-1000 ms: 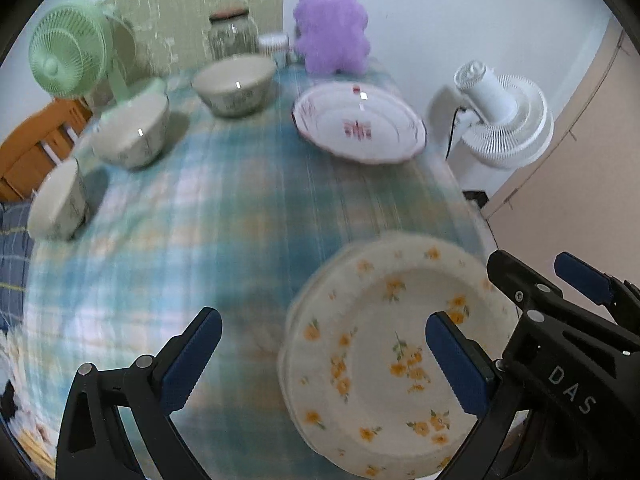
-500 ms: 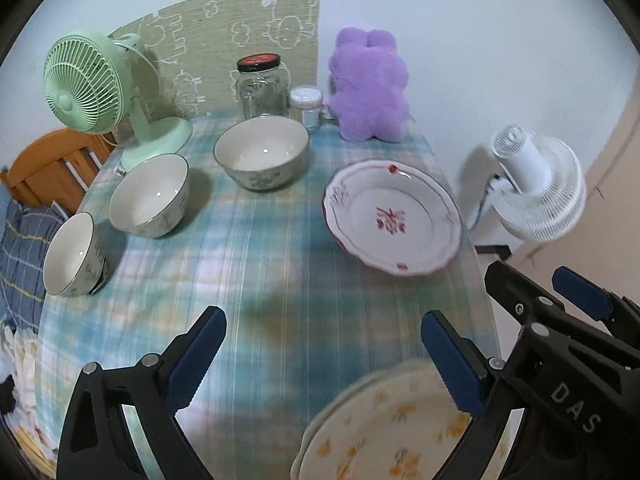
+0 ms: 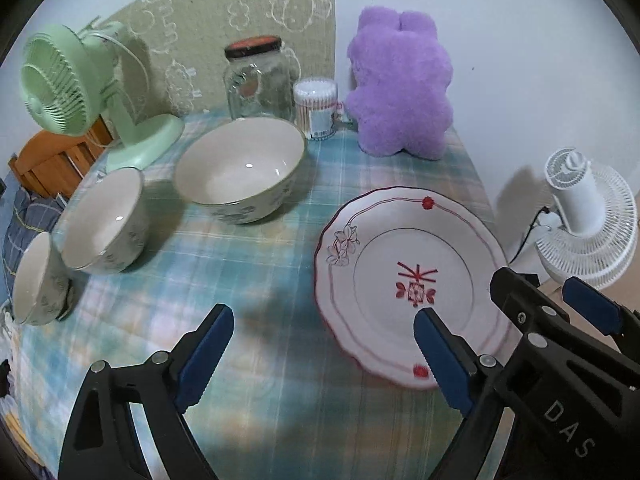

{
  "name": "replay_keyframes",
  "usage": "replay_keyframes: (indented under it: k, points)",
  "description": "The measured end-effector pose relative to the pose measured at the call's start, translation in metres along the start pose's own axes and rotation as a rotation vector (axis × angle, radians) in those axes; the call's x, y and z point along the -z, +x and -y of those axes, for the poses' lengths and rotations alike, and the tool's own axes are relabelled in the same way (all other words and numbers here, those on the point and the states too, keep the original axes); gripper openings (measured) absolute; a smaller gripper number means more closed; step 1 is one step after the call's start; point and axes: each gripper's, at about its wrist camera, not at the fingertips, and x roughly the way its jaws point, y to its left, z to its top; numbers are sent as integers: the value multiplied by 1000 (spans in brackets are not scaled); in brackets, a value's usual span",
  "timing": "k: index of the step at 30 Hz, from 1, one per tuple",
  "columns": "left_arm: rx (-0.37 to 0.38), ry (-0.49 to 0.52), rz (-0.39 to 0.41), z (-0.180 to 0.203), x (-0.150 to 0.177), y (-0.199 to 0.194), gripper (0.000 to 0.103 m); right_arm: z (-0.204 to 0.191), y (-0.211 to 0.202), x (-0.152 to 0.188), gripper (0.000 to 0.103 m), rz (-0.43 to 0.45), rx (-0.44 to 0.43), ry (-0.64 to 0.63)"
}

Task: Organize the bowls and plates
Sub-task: 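Open both grippers and move them to the red-trimmed white plate, then grip the rim of the red-trimmed white plate with both grippers, then lift the red-trimmed plate and carry it toward the yellow-flower plate stack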

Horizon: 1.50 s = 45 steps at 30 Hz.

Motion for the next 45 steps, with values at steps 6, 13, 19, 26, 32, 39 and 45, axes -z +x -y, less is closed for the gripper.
replay_keyframes:
  k: [6, 13, 19, 26, 32, 39, 45]
  points:
    - [-13, -2, -36, 12, -6, 35, 88, 11, 39, -8, 74, -30, 14, 31]
    - [-21, 5, -65, 19, -2, 58, 81, 18, 68, -5, 74, -61, 24, 31]
    - [1, 19, -82, 24, -2, 65, 64, 21, 81, -1, 57, -102, 13, 45]
    - [-8, 69, -82, 26, -1, 59, 63, 21, 78, 0, 50, -113, 33, 39]
    - [-15, 88, -115, 17, 15, 46, 64, 17, 68, 14, 50, -144, 23, 24]
    - [-15, 81, -165, 1, 42, 29, 64, 4, 50, 43, 50, -196, 7, 0]
    - [-51, 94, -145, -5, 44, 27, 64, -5, 46, 50, 50, -197, 7, -48]
